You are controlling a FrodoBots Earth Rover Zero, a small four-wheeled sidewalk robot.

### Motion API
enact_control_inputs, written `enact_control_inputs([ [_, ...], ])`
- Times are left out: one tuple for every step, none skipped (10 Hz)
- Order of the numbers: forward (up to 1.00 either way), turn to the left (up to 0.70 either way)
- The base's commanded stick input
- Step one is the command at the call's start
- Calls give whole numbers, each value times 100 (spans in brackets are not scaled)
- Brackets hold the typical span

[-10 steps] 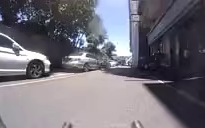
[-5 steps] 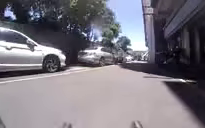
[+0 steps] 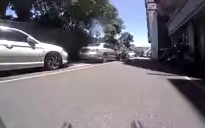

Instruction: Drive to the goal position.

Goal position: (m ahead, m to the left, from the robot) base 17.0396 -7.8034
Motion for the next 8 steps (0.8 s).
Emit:
enact_control_inputs([
  [0,0],
  [0,0],
  [0,0],
  [0,0],
  [0,0],
  [0,0],
  [26,0],
  [45,0],
])
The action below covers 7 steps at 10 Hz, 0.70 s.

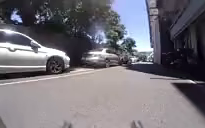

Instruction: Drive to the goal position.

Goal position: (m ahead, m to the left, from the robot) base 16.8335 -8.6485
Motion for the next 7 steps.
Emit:
enact_control_inputs([
  [45,0],
  [45,0],
  [45,0],
  [45,0],
  [45,0],
  [45,0],
  [45,0],
])
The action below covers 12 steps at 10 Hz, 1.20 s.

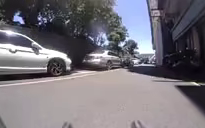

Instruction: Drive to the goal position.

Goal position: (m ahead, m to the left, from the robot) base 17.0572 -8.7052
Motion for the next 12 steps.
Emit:
enact_control_inputs([
  [45,0],
  [27,0],
  [0,0],
  [0,0],
  [0,-45],
  [0,-45],
  [0,-45],
  [0,-45],
  [0,-45],
  [0,-45],
  [0,-45],
  [0,-45],
])
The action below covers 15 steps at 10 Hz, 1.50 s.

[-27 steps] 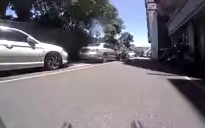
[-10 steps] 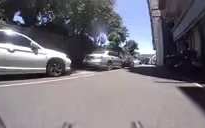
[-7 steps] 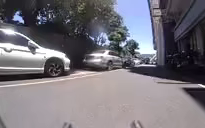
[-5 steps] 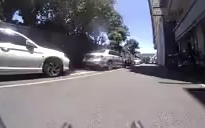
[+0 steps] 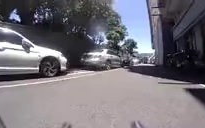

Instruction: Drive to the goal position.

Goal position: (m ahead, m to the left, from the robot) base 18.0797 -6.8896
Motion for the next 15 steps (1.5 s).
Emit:
enact_control_inputs([
  [0,-45],
  [0,-45],
  [0,-45],
  [0,-45],
  [0,-45],
  [0,-45],
  [0,-45],
  [0,-45],
  [0,-45],
  [0,-45],
  [0,-45],
  [0,-45],
  [0,-45],
  [0,-45],
  [0,-45],
])
